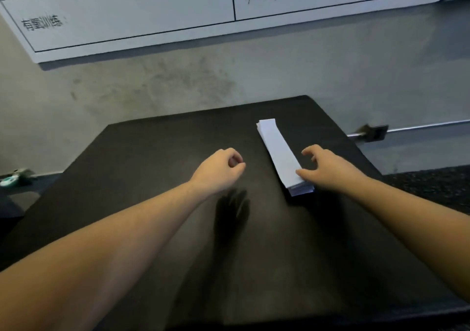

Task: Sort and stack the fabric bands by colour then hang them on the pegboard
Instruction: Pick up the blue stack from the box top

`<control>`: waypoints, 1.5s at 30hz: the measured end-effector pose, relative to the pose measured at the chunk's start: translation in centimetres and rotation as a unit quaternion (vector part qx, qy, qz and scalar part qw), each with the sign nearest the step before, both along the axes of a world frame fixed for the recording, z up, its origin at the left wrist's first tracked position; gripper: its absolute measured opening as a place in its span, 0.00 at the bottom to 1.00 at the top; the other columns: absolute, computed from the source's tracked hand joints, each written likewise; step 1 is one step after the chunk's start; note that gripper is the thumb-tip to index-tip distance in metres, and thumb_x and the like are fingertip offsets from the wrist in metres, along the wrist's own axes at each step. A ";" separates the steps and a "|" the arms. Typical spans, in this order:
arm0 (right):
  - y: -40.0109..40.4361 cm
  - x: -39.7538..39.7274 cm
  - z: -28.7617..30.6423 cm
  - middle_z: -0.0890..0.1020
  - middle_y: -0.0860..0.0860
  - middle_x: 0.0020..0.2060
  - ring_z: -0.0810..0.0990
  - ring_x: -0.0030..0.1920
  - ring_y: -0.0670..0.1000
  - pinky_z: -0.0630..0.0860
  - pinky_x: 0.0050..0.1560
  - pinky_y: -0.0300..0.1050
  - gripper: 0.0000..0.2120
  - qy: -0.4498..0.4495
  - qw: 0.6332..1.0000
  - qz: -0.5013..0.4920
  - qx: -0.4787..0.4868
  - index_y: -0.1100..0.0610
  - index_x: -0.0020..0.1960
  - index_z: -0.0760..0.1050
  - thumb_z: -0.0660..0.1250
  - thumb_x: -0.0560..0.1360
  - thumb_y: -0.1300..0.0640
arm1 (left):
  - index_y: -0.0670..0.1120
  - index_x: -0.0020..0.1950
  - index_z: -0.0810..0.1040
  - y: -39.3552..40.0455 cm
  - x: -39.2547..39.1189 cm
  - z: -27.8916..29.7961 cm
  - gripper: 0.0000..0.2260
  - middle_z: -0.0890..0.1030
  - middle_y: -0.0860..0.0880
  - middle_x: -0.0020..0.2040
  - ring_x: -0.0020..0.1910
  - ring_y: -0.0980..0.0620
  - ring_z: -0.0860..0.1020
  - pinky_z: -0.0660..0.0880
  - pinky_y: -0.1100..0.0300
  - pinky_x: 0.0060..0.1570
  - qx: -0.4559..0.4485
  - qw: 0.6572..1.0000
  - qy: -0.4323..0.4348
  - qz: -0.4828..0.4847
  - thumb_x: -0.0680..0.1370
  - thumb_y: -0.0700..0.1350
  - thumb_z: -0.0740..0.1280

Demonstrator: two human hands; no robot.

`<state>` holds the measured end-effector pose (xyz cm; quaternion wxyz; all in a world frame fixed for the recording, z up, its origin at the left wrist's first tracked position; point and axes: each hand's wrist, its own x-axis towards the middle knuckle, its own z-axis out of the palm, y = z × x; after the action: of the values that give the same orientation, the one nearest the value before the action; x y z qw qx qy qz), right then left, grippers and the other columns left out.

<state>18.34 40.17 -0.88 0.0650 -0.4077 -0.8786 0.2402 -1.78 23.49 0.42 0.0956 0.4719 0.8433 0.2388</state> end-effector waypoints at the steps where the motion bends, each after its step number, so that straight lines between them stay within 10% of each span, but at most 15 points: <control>1: 0.0 -0.4 -0.6 0.75 0.53 0.67 0.77 0.63 0.57 0.76 0.62 0.55 0.30 -0.007 1.000 0.004 -0.005 0.47 0.75 0.63 0.68 0.77 0.42 | 0.51 0.58 0.79 1.7 -0.4 -0.4 0.09 0.79 0.54 0.52 0.49 0.56 0.78 0.71 0.61 0.48 0.020 1.000 -0.015 0.006 0.81 0.52 0.66; 10: -0.7 -0.5 -5.0 0.72 0.40 0.68 0.68 0.67 0.46 0.63 0.69 0.51 0.21 0.064 0.997 0.022 0.033 0.36 0.72 0.68 0.56 0.79 0.39 | 0.52 0.75 0.65 14.3 -4.4 -2.4 0.23 0.68 0.46 0.74 0.65 0.51 0.72 0.67 0.58 0.59 0.046 0.993 -0.108 0.032 0.82 0.54 0.66; 23: 0.7 -0.8 -6.2 0.68 0.36 0.66 0.66 0.66 0.42 0.60 0.66 0.47 0.20 0.093 0.995 0.033 0.020 0.33 0.70 0.66 0.57 0.78 0.37 | 0.49 0.71 0.72 24.1 -8.6 -3.5 0.22 0.74 0.47 0.64 0.59 0.49 0.74 0.71 0.56 0.56 -0.012 0.986 -0.161 0.029 0.78 0.46 0.68; 38: 0.7 -0.6 -5.2 0.71 0.37 0.66 0.69 0.67 0.47 0.58 0.62 0.47 0.18 0.102 0.994 0.016 -0.043 0.33 0.65 0.71 0.63 0.76 0.36 | 0.50 0.53 0.74 14.3 -11.1 1.1 0.14 0.80 0.47 0.47 0.48 0.48 0.78 0.75 0.56 0.49 0.075 0.971 -0.222 -0.047 0.75 0.33 0.72; 45: 0.5 -1.2 -3.9 0.78 0.43 0.57 0.76 0.62 0.51 0.61 0.71 0.54 0.35 0.063 0.992 -0.019 -0.106 0.40 0.77 0.59 0.69 0.74 0.38 | 0.51 0.53 0.74 3.6 -10.1 3.0 0.17 0.80 0.46 0.45 0.42 0.51 0.77 0.75 0.55 0.48 0.158 0.954 -0.251 -0.033 0.68 0.39 0.74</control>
<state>17.12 40.64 -4.81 0.0809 -0.4129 -0.8344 0.3560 -11.92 27.06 3.45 0.2364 0.4335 0.7276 0.4762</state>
